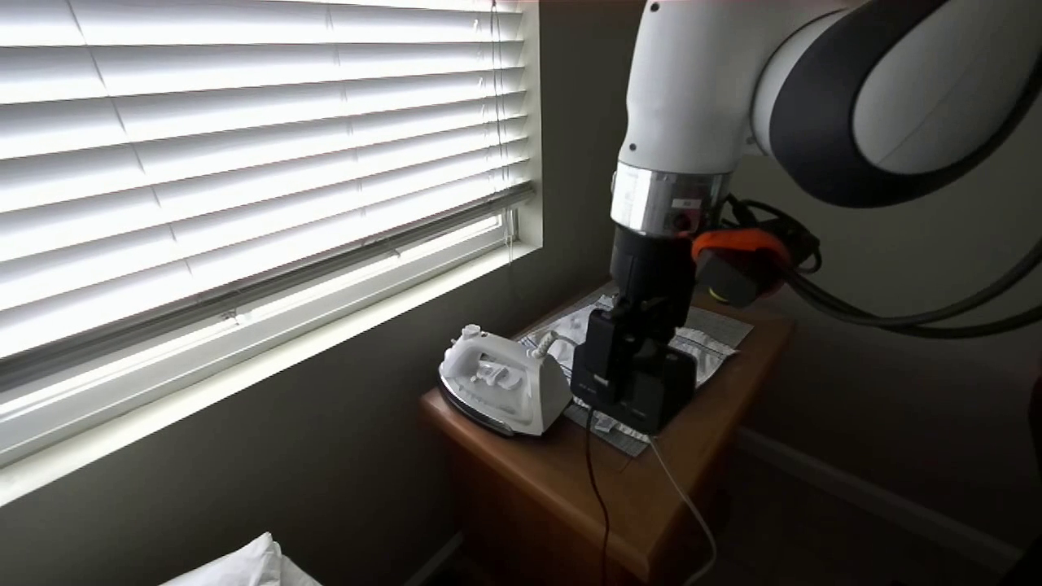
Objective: Put the speaker behind the iron
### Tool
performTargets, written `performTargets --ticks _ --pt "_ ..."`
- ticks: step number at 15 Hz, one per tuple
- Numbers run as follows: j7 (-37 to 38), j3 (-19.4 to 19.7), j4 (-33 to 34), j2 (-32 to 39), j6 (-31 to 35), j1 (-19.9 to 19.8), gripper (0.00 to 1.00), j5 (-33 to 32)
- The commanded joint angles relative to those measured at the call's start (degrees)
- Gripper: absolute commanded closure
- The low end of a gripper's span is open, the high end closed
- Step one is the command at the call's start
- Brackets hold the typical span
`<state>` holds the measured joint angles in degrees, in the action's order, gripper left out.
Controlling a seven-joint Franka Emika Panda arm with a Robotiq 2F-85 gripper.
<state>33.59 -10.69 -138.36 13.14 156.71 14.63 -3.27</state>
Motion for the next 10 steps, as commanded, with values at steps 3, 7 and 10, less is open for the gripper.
performTargets --ticks 3,7,10 --pt "0.99 1.87 10.75 11.58 -3.84 3.63 0.38 2.71" --pt "3.46 4.37 15.67 17.35 -7.47 6.22 0.38 2.57" --pt "5.63 6.21 18.09 20.26 -8.92 7.59 0.38 2.46"
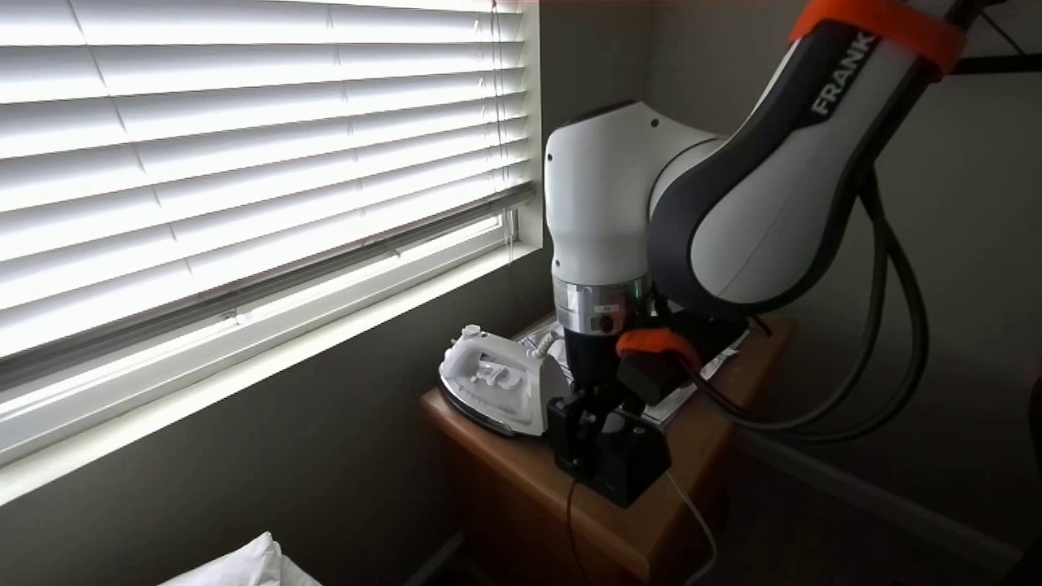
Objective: Put the speaker behind the iron
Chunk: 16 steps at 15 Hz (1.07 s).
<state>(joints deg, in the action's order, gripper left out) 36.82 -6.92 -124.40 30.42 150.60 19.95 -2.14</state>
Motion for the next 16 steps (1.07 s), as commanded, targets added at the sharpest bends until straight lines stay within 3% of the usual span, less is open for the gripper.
performTargets --ticks 1,8,16 --pt "3.59 3.40 4.83 3.97 -3.01 2.89 0.38 0.89" --pt "6.04 4.98 9.94 10.81 -2.74 3.17 0.38 2.07" --pt "7.99 10.72 10.52 12.56 -1.54 6.59 0.38 -2.03"
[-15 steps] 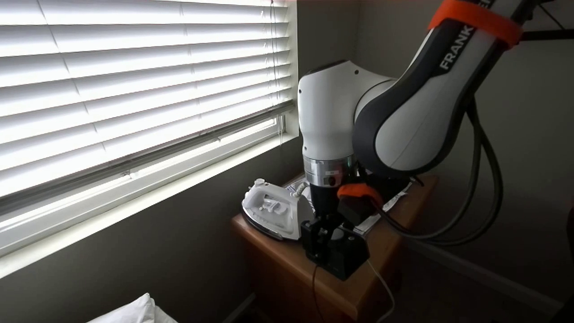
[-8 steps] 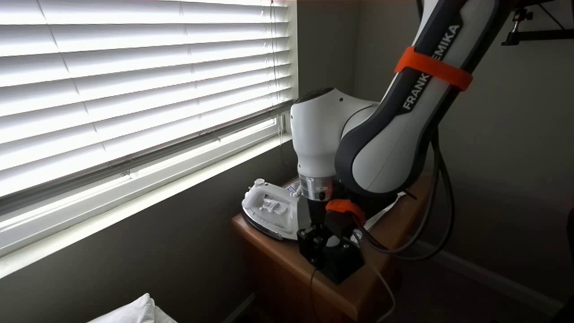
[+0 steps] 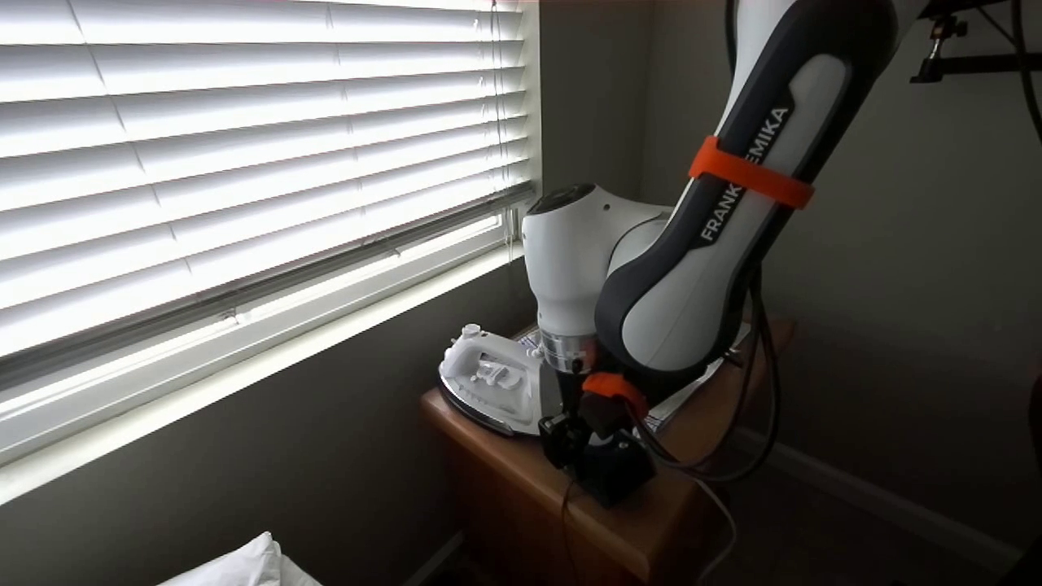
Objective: Put the speaker behind the iron
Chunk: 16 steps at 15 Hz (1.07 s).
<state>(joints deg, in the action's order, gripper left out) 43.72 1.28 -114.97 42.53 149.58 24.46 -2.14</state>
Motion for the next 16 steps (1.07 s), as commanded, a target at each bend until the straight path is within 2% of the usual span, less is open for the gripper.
performTargets --ticks 1,7,8,10,16 --pt "0.17 2.55 1.10 0.60 -0.20 2.06 0.38 -2.36" --pt "-4.65 1.28 1.39 1.51 1.77 0.89 0.38 -2.53" --pt "-5.73 1.00 1.15 1.49 2.65 0.57 0.03 -2.36" --pt "-6.89 1.19 0.88 1.51 3.55 0.67 0.00 -2.23" --pt "-9.36 2.08 -0.79 -0.78 4.35 1.50 0.00 -2.36"
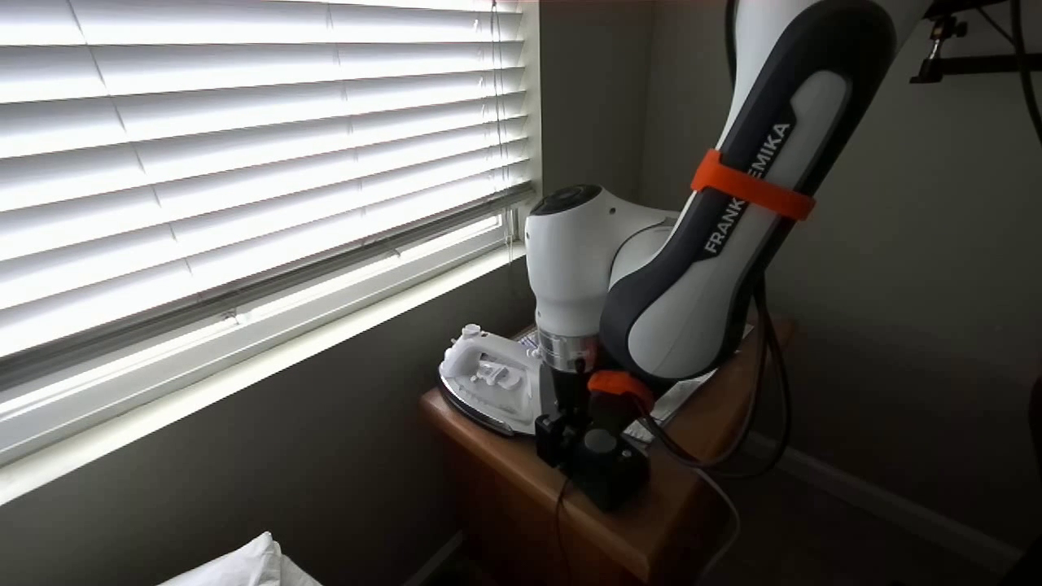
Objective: Put the speaker behind the iron
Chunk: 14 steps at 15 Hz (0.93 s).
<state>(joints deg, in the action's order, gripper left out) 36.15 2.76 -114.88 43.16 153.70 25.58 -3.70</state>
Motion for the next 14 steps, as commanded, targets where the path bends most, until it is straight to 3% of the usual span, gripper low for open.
performTargets --ticks 1,8,14 --pt "-2.51 0.44 -1.20 -2.17 -0.90 0.29 0.00 -0.77" --pt "-2.94 -1.77 -1.73 -8.79 -16.64 -0.84 0.00 0.10" --pt "-3.98 -5.88 -2.01 -14.12 -20.88 -2.61 0.00 1.48"
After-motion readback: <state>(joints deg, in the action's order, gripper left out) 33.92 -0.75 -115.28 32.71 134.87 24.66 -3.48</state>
